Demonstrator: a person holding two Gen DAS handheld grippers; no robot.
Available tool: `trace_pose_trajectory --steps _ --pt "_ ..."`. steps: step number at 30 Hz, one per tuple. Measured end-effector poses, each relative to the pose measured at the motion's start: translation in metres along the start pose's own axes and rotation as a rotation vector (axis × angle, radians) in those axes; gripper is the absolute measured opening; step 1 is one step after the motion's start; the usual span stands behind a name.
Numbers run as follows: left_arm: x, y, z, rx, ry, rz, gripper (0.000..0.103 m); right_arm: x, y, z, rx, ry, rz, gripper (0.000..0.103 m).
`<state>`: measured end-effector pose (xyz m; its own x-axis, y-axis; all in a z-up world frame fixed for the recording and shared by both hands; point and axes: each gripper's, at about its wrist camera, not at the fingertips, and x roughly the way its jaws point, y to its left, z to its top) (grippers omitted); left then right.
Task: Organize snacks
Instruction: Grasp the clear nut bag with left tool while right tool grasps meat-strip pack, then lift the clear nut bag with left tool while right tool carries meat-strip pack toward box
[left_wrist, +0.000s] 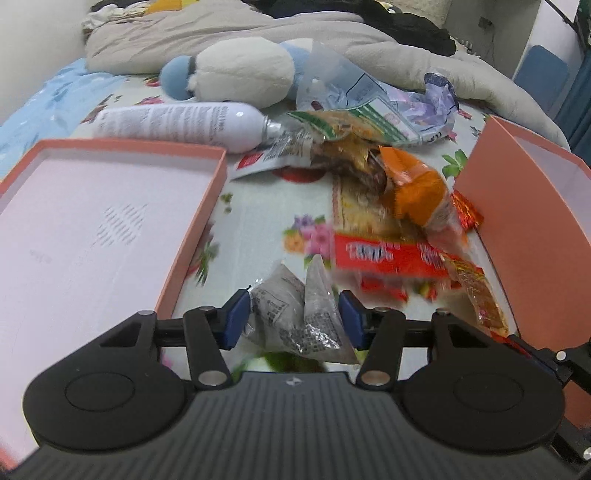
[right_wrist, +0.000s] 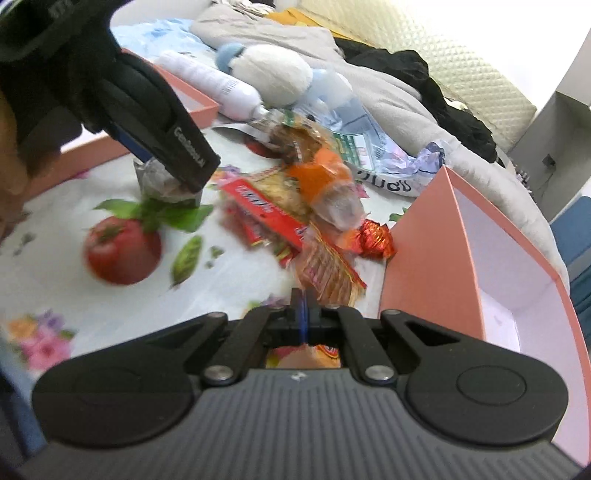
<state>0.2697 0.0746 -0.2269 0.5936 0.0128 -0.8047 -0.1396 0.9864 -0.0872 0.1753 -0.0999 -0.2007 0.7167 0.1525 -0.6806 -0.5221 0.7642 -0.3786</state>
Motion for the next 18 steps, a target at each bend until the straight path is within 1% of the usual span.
trace_pose_trajectory --steps 4,9,13,15,18 --pt "-0.021 -0.002 -0.025 -0.01 0.008 0.006 0.058 -0.021 0.01 -0.016 0.007 -0.003 0.048 0.003" --pt "-0.044 -0.008 -0.054 0.003 0.014 0.003 0.058 -0.045 0.025 -0.034 0.02 -0.004 0.118 0.003" --pt "-0.057 -0.011 -0.077 0.01 0.028 -0.001 0.055 -0.062 0.036 -0.046 0.019 0.003 0.171 0.003" --pt "-0.062 -0.012 -0.086 0.009 0.024 -0.005 0.055 -0.069 0.039 -0.051 0.023 -0.003 0.179 0.004" --pt "-0.068 -0.01 -0.092 -0.006 0.022 -0.003 0.055 -0.074 0.038 -0.055 0.063 -0.002 0.21 0.011"
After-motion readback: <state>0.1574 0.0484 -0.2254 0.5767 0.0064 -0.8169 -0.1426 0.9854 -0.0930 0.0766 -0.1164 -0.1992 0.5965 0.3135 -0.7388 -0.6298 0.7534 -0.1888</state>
